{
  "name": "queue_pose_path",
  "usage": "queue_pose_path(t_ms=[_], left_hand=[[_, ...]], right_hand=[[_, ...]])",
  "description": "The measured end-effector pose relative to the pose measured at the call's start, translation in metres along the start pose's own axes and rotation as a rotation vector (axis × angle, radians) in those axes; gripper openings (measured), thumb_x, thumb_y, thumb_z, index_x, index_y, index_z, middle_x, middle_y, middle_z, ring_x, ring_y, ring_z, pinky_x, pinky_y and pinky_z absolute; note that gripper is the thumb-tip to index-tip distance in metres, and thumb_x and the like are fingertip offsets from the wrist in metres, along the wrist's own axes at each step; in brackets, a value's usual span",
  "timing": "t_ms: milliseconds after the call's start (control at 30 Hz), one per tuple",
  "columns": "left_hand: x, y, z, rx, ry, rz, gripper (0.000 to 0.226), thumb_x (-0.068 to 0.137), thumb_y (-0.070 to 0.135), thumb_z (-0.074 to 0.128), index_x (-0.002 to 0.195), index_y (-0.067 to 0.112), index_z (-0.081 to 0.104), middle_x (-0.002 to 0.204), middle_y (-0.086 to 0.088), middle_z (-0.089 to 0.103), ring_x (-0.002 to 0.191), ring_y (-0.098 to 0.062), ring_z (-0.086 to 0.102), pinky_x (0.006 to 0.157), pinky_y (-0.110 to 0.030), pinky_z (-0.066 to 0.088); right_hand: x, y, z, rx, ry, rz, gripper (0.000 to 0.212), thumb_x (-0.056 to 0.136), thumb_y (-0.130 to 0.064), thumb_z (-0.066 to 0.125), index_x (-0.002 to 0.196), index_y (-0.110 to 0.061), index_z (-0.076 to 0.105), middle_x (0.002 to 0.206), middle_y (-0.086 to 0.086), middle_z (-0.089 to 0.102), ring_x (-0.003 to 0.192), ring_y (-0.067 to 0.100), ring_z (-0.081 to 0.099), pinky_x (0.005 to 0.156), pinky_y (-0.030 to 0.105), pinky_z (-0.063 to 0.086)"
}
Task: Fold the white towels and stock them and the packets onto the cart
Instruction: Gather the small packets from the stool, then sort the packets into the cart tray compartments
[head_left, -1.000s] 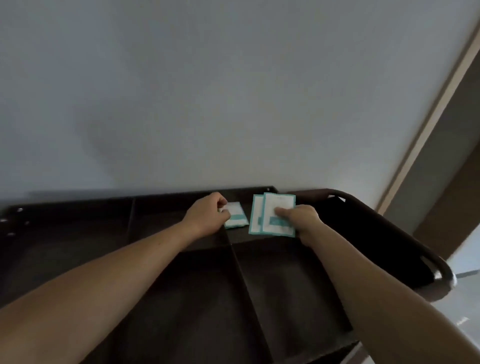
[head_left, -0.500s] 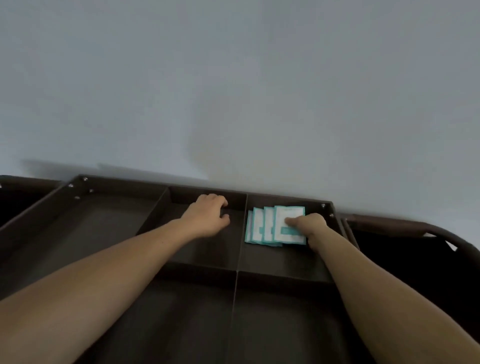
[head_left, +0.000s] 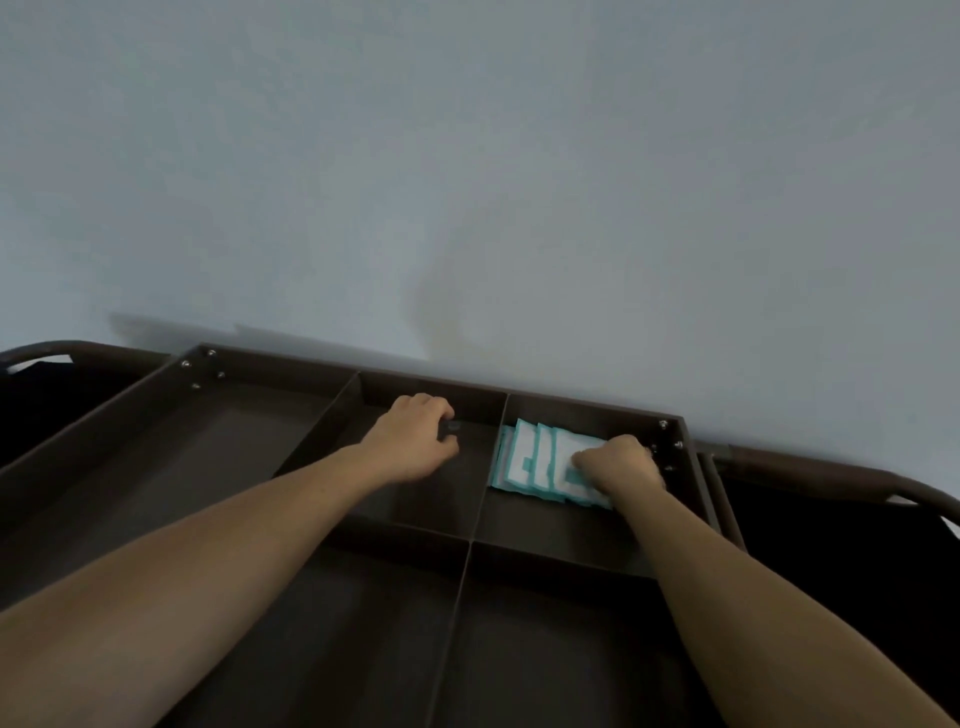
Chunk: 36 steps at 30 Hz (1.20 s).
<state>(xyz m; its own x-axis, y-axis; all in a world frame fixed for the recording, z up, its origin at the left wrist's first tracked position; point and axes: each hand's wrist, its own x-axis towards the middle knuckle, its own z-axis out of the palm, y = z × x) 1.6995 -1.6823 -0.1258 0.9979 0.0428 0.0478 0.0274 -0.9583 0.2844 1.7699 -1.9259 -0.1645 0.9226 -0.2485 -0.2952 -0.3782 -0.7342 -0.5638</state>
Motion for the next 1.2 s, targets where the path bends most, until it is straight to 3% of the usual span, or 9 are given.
queue_pose_path(t_ms=[167,333,600,833,1100,1200], left_hand=[[-0.003,0.002,-0.006,0.012,-0.001,-0.017,0.048,0.093,0.035,0.057,0.137,0.017,0.05,0.142,-0.003,0.047,0.132,-0.022,0.039,0.104,-0.037,0.038],[-0.014,0.007,-0.018,0.029,0.022,-0.032,0.051,0.094,0.037,0.057,0.14,0.017,0.047,0.144,-0.003,0.045,0.135,-0.022,0.037,0.106,-0.039,0.038],[-0.072,-0.029,-0.059,0.079,0.1,-0.107,0.052,0.095,0.039,0.055,0.141,0.017,0.045,0.145,-0.005,0.044,0.136,-0.025,0.035,0.11,-0.045,0.036],[-0.185,-0.144,-0.116,0.085,0.264,-0.306,0.051,0.092,0.04,0.058,0.138,0.019,0.05,0.142,-0.003,0.047,0.134,-0.024,0.039,0.108,-0.044,0.037],[-0.365,-0.318,-0.175,0.111,0.332,-0.514,0.051,0.095,0.037,0.056,0.141,0.019,0.048,0.143,-0.004,0.046,0.132,-0.026,0.041,0.109,-0.047,0.038],[-0.421,-0.378,-0.192,0.106,0.338,-0.595,0.041,0.092,0.039,0.056,0.129,0.021,0.056,0.134,-0.004,0.051,0.126,-0.028,0.046,0.103,-0.048,0.043]], right_hand=[[-0.014,-0.005,-0.009,-0.047,0.016,-0.013,0.065,0.085,-0.032,0.06,0.141,-0.004,0.043,0.148,0.019,0.033,0.131,0.039,0.042,0.107,0.045,0.04],[-0.03,-0.024,-0.026,-0.167,0.115,-0.231,0.058,0.091,-0.038,0.052,0.138,-0.005,0.045,0.143,0.018,0.04,0.132,0.037,0.037,0.105,0.046,0.037],[-0.112,-0.101,0.006,-0.372,0.011,-0.657,0.068,0.093,-0.063,0.045,0.141,-0.016,0.047,0.144,0.012,0.043,0.134,0.034,0.038,0.105,0.05,0.037],[-0.236,-0.187,0.079,-0.348,-0.097,-0.893,0.065,0.094,-0.059,0.05,0.146,-0.02,0.043,0.151,0.012,0.036,0.14,0.035,0.031,0.112,0.054,0.033],[-0.418,-0.271,0.217,-0.429,-0.237,-1.136,0.067,0.096,-0.06,0.048,0.151,-0.024,0.037,0.16,0.007,0.025,0.147,0.034,0.021,0.115,0.058,0.024],[-0.476,-0.297,0.258,-0.429,-0.279,-1.199,0.067,0.096,-0.06,0.048,0.151,-0.023,0.037,0.16,0.007,0.026,0.147,0.034,0.022,0.116,0.059,0.024]])
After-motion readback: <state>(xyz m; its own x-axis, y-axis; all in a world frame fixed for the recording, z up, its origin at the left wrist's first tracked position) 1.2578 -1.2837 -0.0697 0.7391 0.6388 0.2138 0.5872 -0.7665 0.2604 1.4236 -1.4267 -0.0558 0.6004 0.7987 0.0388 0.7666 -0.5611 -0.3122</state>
